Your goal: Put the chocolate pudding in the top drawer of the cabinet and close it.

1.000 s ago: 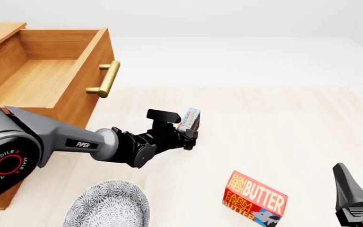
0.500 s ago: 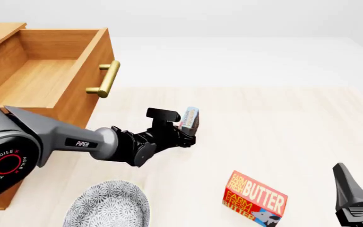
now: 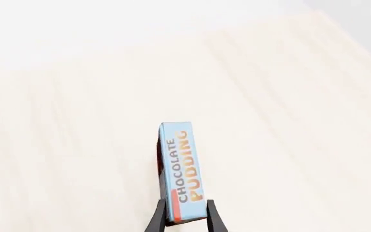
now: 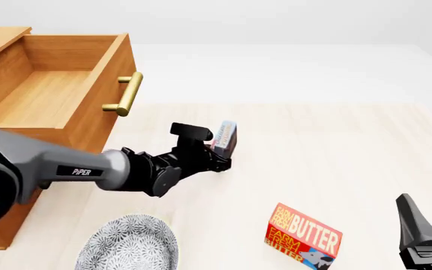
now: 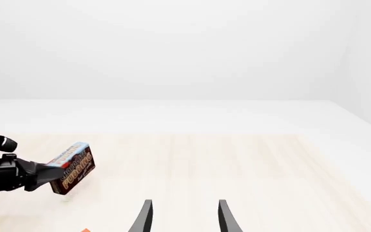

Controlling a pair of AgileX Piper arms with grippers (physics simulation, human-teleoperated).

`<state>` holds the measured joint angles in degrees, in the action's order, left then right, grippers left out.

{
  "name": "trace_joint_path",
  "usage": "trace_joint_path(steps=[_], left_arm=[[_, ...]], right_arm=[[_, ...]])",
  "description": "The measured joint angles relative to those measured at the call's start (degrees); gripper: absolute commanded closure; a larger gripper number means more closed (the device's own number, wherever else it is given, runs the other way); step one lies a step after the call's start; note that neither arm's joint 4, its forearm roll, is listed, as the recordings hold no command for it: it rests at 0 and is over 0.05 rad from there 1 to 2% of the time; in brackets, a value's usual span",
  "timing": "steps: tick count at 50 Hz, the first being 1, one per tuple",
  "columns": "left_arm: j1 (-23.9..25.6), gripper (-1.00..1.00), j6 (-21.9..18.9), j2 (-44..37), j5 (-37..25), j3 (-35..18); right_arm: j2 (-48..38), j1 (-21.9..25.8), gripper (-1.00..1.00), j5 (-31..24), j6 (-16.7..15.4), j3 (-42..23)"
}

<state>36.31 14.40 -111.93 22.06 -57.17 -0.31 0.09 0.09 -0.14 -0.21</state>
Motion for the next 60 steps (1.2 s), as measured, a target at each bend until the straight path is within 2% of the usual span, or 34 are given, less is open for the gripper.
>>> trace_joint_path(steps=[15, 34, 60], left_arm=[[1.3, 1.0, -2.4, 6.2, -0.6, 1.8], [2.4, 1.0, -3.3, 13.7, -0.7, 4.9], [3.3, 1.0, -8.0, 24.5, -6.8, 4.5]], right_arm=[[0.0, 0.0, -1.0, 0.0, 0.0, 0.0], [0.0, 0.0, -1.0, 0.0, 0.0, 0.0], [0.0, 0.0, -1.0, 0.0, 0.0, 0.0]])
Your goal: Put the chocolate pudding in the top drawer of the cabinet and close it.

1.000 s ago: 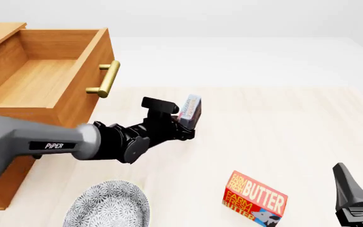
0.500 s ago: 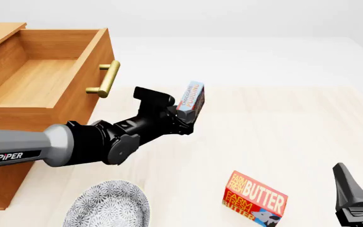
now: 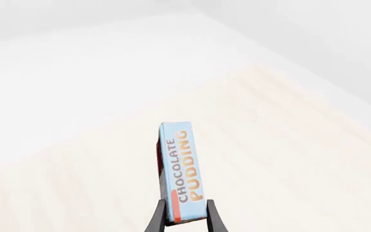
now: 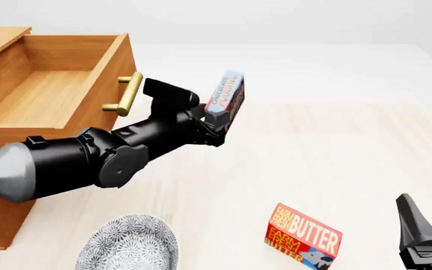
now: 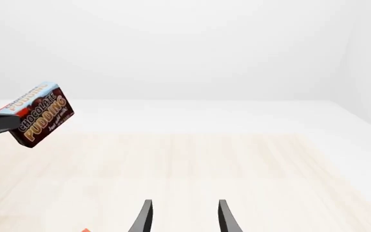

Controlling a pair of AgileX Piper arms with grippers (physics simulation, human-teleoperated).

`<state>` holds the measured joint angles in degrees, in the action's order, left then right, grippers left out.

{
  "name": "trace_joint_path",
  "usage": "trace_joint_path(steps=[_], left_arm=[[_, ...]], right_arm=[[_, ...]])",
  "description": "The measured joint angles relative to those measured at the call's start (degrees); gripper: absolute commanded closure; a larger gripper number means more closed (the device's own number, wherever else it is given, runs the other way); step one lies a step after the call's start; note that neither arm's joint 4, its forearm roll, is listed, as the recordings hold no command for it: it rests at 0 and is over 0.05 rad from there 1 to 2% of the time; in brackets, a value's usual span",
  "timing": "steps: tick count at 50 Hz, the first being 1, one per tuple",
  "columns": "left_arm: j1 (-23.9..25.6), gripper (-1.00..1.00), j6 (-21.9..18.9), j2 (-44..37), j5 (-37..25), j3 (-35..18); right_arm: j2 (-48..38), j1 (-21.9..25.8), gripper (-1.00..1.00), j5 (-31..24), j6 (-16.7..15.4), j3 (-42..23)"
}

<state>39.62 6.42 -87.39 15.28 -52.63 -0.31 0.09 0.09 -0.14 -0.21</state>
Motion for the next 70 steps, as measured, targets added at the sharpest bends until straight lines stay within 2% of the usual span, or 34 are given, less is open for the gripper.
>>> trace_joint_path(steps=[18, 36, 70], left_arm=[[-0.9, 1.0, -2.7, 6.5, -5.0, -1.1], [-3.1, 1.0, -5.7, 12.0, -11.6, -4.9], [-10.5, 1.0, -11.3, 17.9, -15.9, -8.1]], right_arm=[[0.0, 0.0, -1.0, 0.0, 0.0, 0.0], [0.0, 0.0, -1.0, 0.0, 0.0, 0.0], [0.0, 0.0, -1.0, 0.0, 0.0, 0.0]])
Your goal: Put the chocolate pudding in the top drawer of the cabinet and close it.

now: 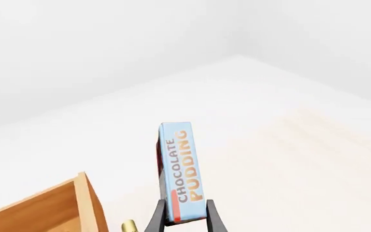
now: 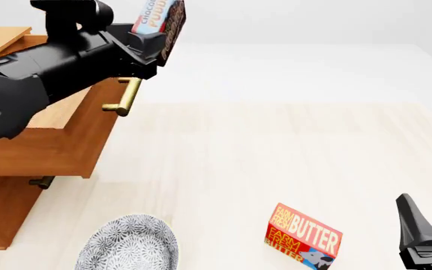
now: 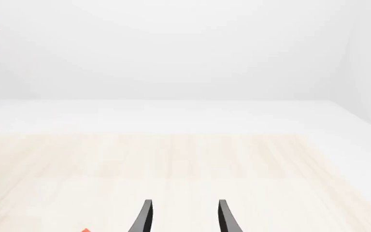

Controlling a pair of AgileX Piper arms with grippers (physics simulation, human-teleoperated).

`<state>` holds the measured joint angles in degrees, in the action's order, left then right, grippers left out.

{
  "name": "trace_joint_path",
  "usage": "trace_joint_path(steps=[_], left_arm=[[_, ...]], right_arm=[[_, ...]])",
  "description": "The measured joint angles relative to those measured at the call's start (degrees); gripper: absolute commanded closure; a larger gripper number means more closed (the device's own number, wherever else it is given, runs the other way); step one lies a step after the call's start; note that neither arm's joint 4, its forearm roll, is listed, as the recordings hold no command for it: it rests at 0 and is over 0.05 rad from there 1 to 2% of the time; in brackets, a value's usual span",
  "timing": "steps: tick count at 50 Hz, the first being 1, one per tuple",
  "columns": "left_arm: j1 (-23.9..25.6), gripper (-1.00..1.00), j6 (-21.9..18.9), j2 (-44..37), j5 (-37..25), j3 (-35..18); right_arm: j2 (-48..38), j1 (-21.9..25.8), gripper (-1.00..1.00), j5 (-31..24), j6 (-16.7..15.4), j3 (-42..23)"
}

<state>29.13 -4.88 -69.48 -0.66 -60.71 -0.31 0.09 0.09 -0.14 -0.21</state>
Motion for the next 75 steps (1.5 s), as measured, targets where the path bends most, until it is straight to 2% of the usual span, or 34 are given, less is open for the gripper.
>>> trace_joint_path(steps=[21, 38, 55, 75], left_arm=[[-6.3, 1.0, -3.4, 4.2, -4.2, -1.4], [-11.4, 1.0, -5.2, 8.4, -10.3, -2.2], [-17.8, 1.0, -4.6, 14.7, -18.4, -2.0], [-21.3, 1.0, -1.7, 17.3, -24.1, -3.0]], right_arm=[[0.0, 0.0, -1.0, 0.0, 0.0, 0.0], [0.0, 0.0, -1.0, 0.0, 0.0, 0.0], [0.1, 0.0, -1.0, -0.1, 0.0, 0.0], [0.1, 0.1, -1.0, -0.1, 0.0, 0.0]])
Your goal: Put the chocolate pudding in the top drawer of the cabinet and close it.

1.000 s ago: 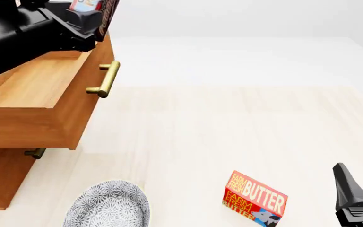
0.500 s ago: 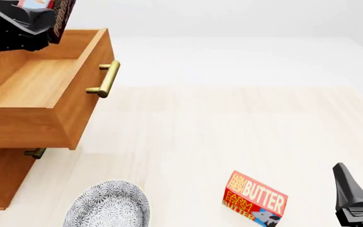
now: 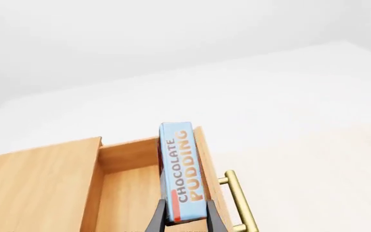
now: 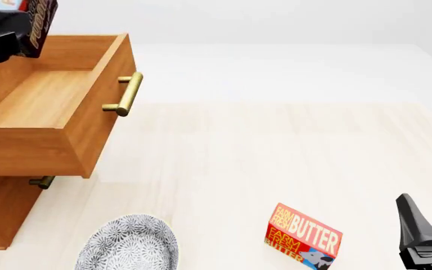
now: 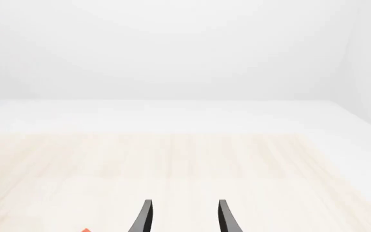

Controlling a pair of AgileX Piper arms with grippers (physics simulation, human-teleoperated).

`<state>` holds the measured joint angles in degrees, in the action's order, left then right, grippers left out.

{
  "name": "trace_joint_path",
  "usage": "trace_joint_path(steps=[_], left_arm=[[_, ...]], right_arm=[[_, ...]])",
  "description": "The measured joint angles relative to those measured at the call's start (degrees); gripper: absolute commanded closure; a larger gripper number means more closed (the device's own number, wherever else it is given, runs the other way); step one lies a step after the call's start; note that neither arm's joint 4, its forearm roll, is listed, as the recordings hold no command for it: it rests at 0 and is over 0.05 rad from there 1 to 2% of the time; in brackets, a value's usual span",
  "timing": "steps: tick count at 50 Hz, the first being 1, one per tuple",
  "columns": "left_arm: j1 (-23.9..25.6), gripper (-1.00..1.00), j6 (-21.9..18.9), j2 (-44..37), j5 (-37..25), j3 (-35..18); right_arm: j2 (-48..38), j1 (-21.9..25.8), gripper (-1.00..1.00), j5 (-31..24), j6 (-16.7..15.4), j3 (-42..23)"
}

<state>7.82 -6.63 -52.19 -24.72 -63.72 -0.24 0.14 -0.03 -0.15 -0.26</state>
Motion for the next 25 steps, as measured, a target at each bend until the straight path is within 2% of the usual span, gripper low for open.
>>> trace_joint_path(steps=[12, 25], left_arm=[[-1.7, 1.0, 1.0, -0.3, -0.7, 0.8], [-3.2, 1.0, 0.1, -2.1, -3.3, -0.1]], right_arm=[[0.0, 0.0, -1.0, 0.0, 0.0, 0.0], [-0.1, 0.0, -1.0, 0.1, 0.0, 0.0]])
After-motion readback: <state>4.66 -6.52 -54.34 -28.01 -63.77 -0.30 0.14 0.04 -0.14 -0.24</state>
